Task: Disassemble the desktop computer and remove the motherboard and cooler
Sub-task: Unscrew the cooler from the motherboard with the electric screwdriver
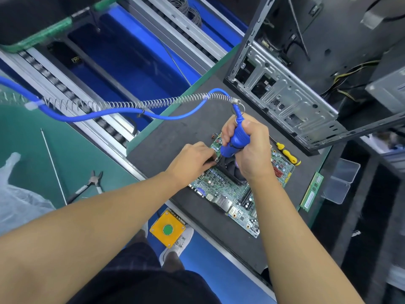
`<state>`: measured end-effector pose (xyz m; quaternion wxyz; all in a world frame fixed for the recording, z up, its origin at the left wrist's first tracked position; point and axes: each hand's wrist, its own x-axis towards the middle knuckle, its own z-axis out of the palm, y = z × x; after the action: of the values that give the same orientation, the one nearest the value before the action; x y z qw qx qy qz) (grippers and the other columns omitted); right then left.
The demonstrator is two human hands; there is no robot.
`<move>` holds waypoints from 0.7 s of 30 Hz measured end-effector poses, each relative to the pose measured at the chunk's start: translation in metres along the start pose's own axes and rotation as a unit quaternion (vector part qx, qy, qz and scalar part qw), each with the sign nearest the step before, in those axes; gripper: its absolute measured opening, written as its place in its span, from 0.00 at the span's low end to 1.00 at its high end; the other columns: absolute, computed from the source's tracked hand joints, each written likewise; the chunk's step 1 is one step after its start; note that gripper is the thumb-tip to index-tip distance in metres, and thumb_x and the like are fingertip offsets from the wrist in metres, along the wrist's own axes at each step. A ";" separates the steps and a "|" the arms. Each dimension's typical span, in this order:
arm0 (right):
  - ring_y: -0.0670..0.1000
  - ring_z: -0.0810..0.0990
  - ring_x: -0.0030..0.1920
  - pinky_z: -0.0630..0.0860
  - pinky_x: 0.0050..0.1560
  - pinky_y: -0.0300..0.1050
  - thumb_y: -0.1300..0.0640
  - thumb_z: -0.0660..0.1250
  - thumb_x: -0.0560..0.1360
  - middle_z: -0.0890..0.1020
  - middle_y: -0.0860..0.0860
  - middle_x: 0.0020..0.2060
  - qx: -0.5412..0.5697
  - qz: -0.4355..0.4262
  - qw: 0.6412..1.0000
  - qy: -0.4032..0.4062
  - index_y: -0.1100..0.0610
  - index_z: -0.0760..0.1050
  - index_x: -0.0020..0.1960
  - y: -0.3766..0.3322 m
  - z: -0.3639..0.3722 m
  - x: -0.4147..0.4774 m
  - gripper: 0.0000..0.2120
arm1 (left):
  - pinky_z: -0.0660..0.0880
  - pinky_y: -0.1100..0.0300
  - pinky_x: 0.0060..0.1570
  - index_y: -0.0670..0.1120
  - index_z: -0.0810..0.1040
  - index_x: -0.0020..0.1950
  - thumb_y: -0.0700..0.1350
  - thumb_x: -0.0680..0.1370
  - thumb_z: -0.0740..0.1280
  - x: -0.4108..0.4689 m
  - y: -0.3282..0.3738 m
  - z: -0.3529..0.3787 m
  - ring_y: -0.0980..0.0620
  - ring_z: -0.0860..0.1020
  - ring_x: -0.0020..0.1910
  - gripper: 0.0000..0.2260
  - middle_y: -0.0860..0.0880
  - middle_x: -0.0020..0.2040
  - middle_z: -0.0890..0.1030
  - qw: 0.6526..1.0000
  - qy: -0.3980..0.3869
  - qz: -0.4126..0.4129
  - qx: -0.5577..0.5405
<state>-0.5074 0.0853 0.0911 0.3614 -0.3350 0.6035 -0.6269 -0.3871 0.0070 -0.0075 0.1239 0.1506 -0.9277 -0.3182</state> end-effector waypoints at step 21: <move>0.55 0.69 0.33 0.67 0.37 0.48 0.47 0.57 0.73 0.75 0.50 0.30 0.070 -0.046 0.995 0.045 0.51 0.74 0.33 -0.030 -0.022 -0.004 0.14 | 0.74 0.49 0.48 0.46 0.79 0.49 0.47 0.79 0.69 0.002 0.001 -0.002 0.48 0.77 0.51 0.05 0.50 0.44 0.80 0.998 -0.043 -0.013 0.047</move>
<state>-0.5260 0.1009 0.1201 0.3272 -0.3078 0.5575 -0.6981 -0.3887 0.0057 -0.0048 0.0730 0.1546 -0.9441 -0.2820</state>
